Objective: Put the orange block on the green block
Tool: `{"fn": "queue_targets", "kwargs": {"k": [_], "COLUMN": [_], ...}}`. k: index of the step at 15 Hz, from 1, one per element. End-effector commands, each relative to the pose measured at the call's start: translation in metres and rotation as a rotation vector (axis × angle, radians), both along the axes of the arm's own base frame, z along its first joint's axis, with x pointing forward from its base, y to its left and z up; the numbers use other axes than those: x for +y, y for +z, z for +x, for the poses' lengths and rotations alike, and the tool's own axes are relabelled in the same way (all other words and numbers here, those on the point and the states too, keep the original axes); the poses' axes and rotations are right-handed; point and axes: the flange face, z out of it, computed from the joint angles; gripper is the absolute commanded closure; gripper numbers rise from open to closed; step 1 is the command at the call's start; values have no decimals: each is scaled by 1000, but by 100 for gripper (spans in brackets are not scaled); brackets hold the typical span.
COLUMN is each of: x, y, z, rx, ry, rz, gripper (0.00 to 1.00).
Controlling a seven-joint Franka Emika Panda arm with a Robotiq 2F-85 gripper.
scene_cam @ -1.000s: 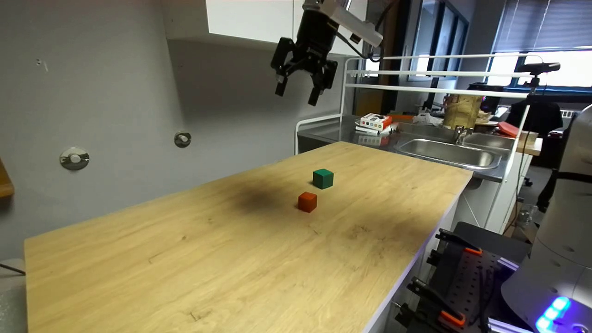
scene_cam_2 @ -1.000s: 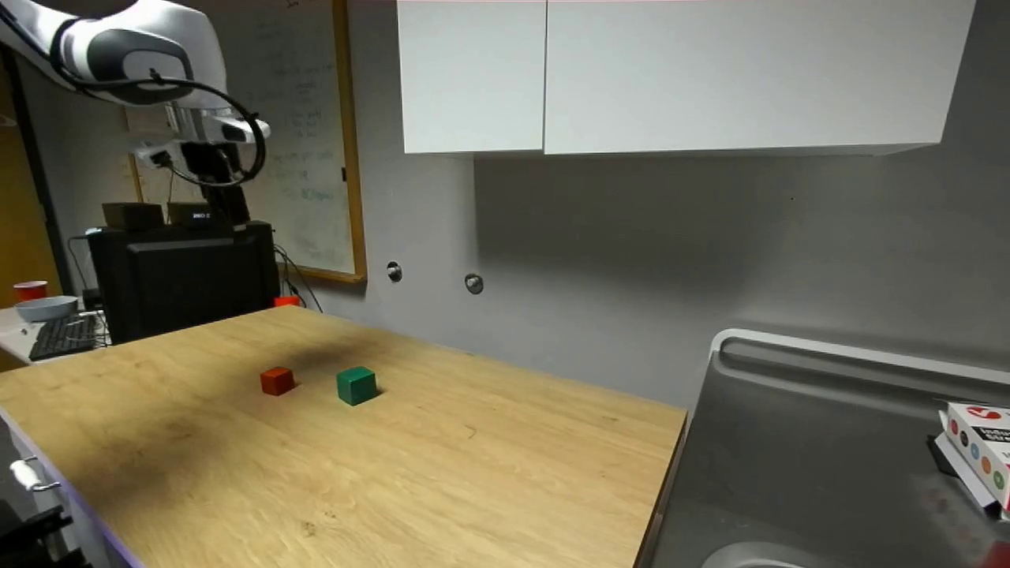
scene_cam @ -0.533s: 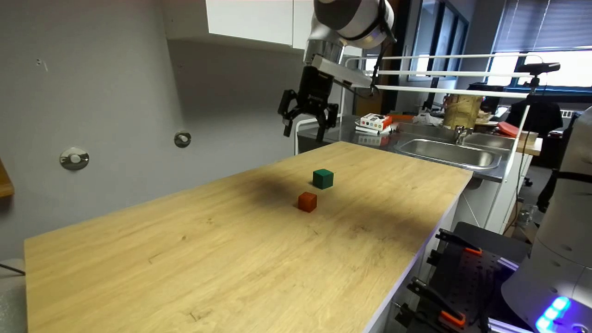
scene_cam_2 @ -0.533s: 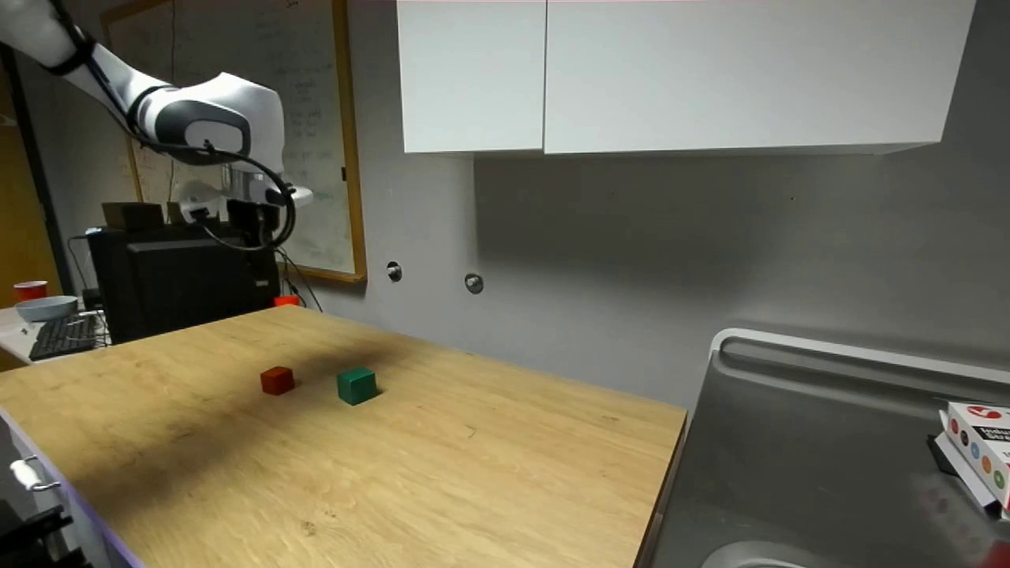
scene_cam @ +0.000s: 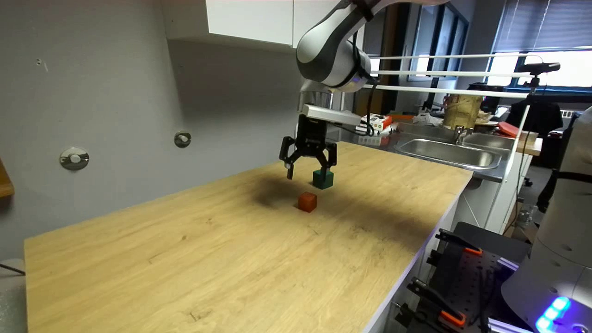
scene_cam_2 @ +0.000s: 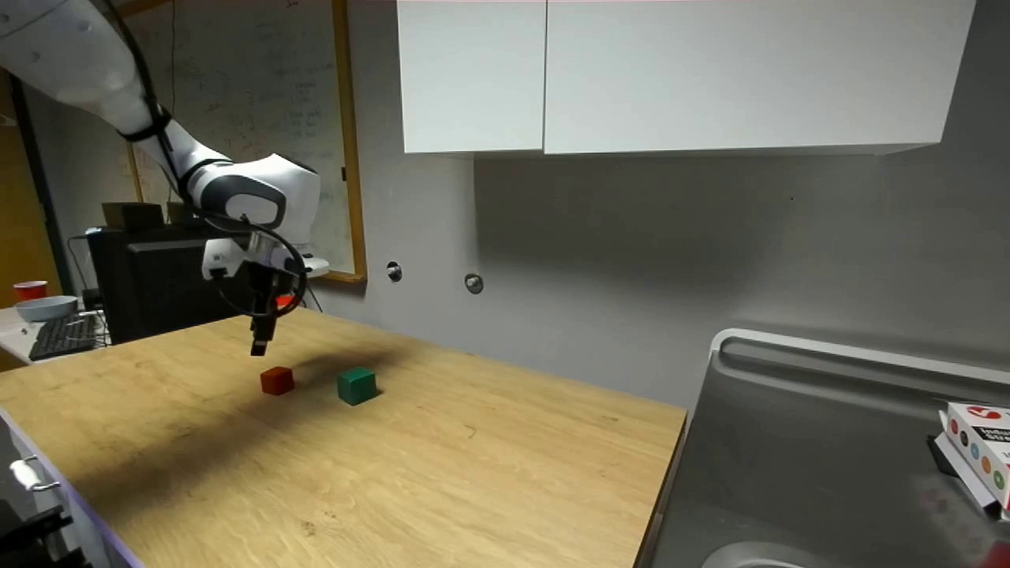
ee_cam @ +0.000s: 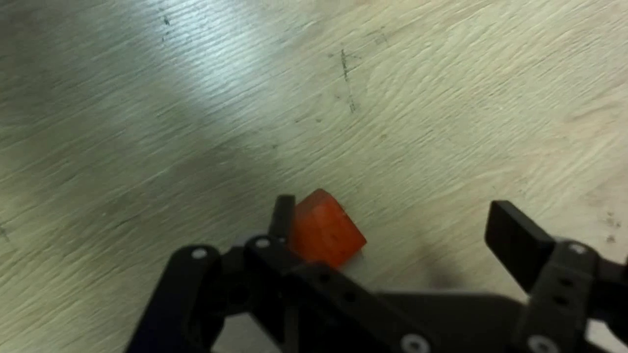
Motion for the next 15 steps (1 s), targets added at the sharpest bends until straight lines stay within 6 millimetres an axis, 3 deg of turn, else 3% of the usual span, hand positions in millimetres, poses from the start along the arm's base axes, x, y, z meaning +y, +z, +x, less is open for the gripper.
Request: {"fn": "queue_targets", "kwargs": {"k": [1,6,12,13,14,15], "x": [-2,-14,-25,-25,-24,-23], "y": [-16,-44,-63,-64,-66,-67], "z": [12,23,37,40,42,45], "rx": [78,183,249,254,257,263], "ry": [-51,-99,-109,-106,-102,-100], "rz": [23,19,23,21,19,21], "gripper": [0,0,0,5,25,29]}}
